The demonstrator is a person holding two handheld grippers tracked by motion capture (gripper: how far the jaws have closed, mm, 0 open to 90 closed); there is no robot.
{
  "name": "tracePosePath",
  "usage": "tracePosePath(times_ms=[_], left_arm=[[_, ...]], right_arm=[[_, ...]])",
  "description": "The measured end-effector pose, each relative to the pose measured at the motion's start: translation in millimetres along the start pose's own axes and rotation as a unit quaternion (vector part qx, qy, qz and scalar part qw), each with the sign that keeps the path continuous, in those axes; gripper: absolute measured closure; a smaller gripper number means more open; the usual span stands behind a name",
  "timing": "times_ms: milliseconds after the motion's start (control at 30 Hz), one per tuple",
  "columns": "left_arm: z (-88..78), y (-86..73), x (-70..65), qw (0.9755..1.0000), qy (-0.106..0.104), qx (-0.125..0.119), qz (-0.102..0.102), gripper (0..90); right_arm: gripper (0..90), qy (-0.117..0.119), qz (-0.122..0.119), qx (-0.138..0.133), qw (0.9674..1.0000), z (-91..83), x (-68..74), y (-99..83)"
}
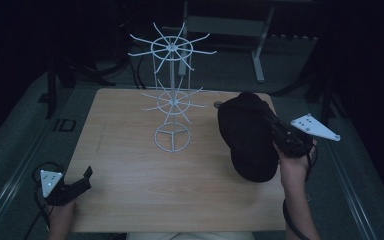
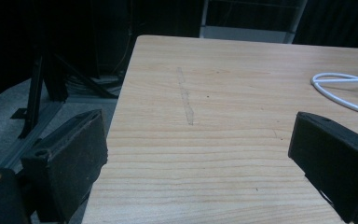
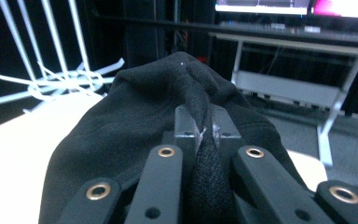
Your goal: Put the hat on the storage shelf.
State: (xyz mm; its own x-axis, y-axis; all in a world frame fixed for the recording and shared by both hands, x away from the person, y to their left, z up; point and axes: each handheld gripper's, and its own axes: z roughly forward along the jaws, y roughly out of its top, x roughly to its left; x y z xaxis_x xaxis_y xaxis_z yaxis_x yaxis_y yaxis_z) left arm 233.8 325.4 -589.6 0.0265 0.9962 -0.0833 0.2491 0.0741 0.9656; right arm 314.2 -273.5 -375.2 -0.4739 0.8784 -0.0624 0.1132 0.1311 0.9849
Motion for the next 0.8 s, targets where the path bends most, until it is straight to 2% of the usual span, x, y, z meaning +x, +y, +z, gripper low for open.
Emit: tracePosePath(times_ms=[233,500,533,567,800], left_arm=[[0.0,0.1,-0.1,1.0000,0.001,0.001,0.000,4.9],[0.0,0.1,-0.1,1.0000,0.000,0.001,0.001,4.9],[0.0,0.1,-0.1,1.0000,0.000,0.001,0.001,4.9],[0.2,0.1,0.0,1.0000,0.000,0.001,0.000,4.9],[0.2,0.1,0.2,1.0000,-0.001,0.001,0.000,4.9]], right_arm=[[84.4,0.016,-0.018,-0.048,0.9985,-22.3,12.4,37.6],[84.4,0.035,-0.046,-0.099,0.9934,-39.2,33.8,80.8],[84.4,0.035,-0.046,-0.099,0.9934,-39.2,33.8,80.8],[84.4,0.035,-0.056,-0.111,0.9916,-41.9,40.1,92.0],[84.4,0.046,-0.081,-0.145,0.9850,-44.9,57.7,129.9]])
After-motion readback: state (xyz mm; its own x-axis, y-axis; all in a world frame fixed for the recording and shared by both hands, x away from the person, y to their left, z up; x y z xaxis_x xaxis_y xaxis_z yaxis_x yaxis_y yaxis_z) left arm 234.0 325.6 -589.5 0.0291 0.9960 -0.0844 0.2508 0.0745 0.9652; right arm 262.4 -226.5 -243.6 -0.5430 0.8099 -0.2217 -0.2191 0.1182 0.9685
